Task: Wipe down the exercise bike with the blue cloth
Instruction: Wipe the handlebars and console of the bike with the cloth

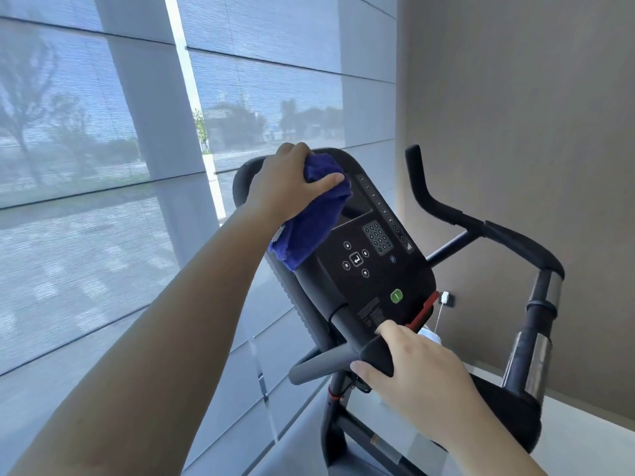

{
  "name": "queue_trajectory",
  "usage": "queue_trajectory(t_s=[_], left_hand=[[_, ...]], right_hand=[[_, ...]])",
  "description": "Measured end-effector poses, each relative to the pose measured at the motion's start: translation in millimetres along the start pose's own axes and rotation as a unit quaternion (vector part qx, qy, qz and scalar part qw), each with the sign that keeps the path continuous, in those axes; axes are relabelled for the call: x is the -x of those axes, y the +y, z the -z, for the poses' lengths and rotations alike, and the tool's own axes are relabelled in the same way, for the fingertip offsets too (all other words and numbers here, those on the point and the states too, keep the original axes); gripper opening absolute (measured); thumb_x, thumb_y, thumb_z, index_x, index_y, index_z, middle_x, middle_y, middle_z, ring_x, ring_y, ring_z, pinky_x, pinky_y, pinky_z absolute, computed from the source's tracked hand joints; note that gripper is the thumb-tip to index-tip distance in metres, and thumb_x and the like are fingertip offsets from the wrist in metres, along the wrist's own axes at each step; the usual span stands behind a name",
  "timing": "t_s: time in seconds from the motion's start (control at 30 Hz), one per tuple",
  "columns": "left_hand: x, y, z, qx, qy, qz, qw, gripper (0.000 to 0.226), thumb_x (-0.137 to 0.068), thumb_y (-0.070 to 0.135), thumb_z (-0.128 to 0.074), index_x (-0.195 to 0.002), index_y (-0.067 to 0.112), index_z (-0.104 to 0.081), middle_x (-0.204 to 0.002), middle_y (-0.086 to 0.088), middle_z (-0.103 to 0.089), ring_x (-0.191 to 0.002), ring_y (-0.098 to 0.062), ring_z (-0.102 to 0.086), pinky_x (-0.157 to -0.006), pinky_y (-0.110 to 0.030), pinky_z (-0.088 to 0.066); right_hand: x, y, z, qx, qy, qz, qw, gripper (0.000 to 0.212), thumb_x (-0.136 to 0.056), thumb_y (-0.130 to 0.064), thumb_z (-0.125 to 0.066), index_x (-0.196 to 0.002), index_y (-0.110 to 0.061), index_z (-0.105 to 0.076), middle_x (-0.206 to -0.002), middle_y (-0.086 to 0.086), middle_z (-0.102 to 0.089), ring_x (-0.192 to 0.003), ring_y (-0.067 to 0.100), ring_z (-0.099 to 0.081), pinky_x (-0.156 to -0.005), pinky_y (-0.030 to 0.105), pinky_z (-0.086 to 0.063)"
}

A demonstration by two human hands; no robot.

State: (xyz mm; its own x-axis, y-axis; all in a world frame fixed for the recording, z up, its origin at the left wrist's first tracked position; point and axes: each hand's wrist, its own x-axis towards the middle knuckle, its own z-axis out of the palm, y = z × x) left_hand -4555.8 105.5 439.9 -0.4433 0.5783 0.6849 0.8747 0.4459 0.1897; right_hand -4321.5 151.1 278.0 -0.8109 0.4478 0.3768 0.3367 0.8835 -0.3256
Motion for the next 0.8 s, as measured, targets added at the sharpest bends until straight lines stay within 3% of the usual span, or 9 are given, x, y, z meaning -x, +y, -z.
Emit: queue_trajectory(t_s=[0.13, 0.33, 0.43, 0.57, 0.7, 0.8], left_hand=[[-2, 8, -10, -0.121, 0.032, 0.021, 0.992, 0.044, -0.079, 0.044, -0.066, -0.111, 0.017, -0.053, -0.11, -0.006, -0.051, -0.097, -0.031, -0.052, -0.067, -0.034, -0.035], [-26, 21, -1, -0.213, -0.068, 0.049, 0.973, 0.021, -0.077, 0.027, -0.062, -0.096, 0.02, -0.056, -0.089, -0.001, -0.051, -0.08, -0.025, -0.049, -0.063, -0.032, -0.034], [-35, 27, 3, -0.252, -0.122, 0.043, 0.959, 0.02, -0.076, 0.026, -0.063, -0.095, 0.018, -0.059, -0.077, 0.001, -0.052, -0.077, -0.024, -0.052, -0.056, -0.029, -0.033], [-36, 21, 12, -0.209, -0.155, 0.006, 0.965, 0.023, -0.074, 0.035, -0.064, -0.092, 0.023, -0.058, -0.083, 0.002, -0.057, -0.081, -0.026, -0.055, -0.059, -0.029, -0.035], [-9, 2, 1, -0.081, -0.006, -0.046, 0.996, 0.026, -0.075, 0.04, -0.064, -0.096, 0.026, -0.059, -0.092, 0.008, -0.058, -0.086, -0.021, -0.055, -0.066, -0.029, -0.035], [7, -2, -18, -0.026, 0.111, -0.056, 0.992, 0.03, -0.076, 0.038, -0.065, -0.103, 0.025, -0.062, -0.103, 0.007, -0.061, -0.094, -0.021, -0.053, -0.071, -0.03, -0.037]], right_hand=[[0, 0, 1, -0.002, -0.006, -0.003, 1.0, 0.042, -0.086, -0.069, -0.038, -0.102, -0.031, -0.039, -0.101, -0.012, -0.053, -0.088, 0.011, -0.041, -0.066, 0.024, -0.033], [0, 0, 2, 0.008, 0.002, 0.001, 1.0, 0.041, -0.086, -0.07, -0.035, -0.1, -0.031, -0.037, -0.101, -0.01, -0.051, -0.083, 0.012, -0.038, -0.065, 0.025, -0.028], [-1, 0, 1, 0.012, 0.002, 0.007, 1.0, 0.042, -0.086, -0.071, -0.034, -0.1, -0.032, -0.036, -0.1, -0.01, -0.051, -0.082, 0.011, -0.039, -0.061, 0.023, -0.026], [-1, 0, 2, 0.008, -0.003, 0.008, 1.0, 0.042, -0.085, -0.072, -0.035, -0.097, -0.031, -0.036, -0.097, -0.01, -0.05, -0.082, 0.011, -0.039, -0.054, 0.018, -0.025], [0, -1, 4, -0.003, -0.006, 0.005, 1.0, 0.041, -0.085, -0.071, -0.036, -0.098, -0.032, -0.036, -0.096, -0.011, -0.05, -0.084, 0.011, -0.039, -0.057, 0.021, -0.027], [1, -1, 3, -0.009, -0.007, 0.006, 1.0, 0.04, -0.086, -0.07, -0.036, -0.099, -0.033, -0.036, -0.096, -0.012, -0.05, -0.087, 0.01, -0.041, -0.055, 0.018, -0.026]])
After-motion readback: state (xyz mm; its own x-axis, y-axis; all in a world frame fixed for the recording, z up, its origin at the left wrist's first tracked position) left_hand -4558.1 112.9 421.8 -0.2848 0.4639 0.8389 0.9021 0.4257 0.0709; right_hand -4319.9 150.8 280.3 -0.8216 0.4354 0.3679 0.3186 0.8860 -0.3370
